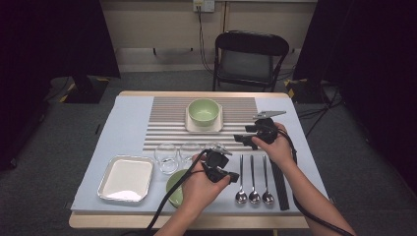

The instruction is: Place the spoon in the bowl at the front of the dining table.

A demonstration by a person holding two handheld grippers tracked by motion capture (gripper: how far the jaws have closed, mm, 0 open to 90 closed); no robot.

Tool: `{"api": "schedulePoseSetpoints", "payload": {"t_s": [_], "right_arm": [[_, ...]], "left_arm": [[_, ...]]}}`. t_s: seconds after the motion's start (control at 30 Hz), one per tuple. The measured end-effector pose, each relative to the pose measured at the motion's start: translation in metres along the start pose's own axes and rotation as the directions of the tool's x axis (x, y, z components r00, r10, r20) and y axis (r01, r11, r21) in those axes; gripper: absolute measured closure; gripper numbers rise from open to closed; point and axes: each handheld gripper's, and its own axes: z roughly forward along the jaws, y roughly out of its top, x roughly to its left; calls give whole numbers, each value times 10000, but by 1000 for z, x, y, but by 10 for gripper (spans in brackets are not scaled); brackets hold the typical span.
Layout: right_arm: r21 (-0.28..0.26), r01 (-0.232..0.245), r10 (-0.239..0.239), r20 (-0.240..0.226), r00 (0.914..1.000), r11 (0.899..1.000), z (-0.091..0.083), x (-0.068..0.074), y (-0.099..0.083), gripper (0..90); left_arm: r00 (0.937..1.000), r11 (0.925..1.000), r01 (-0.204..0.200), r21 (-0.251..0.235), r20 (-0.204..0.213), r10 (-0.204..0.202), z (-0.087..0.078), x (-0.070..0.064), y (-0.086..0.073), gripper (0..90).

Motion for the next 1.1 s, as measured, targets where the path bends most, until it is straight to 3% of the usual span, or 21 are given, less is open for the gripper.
{"api": "schedulePoseSetpoints", "payload": {"t_s": [0.77, 1.1], "right_arm": [[40, -79, 79, 7, 10000, 10000, -3, -3, -6, 301], [87, -26, 26, -45, 10000, 10000, 0, -1, -9, 299]], "left_arm": [[9998, 9994, -157, 322, 108, 154, 26, -12, -4, 900], [9991, 9988, -310, 386, -265, 321, 35, -15, -7, 900]]}}
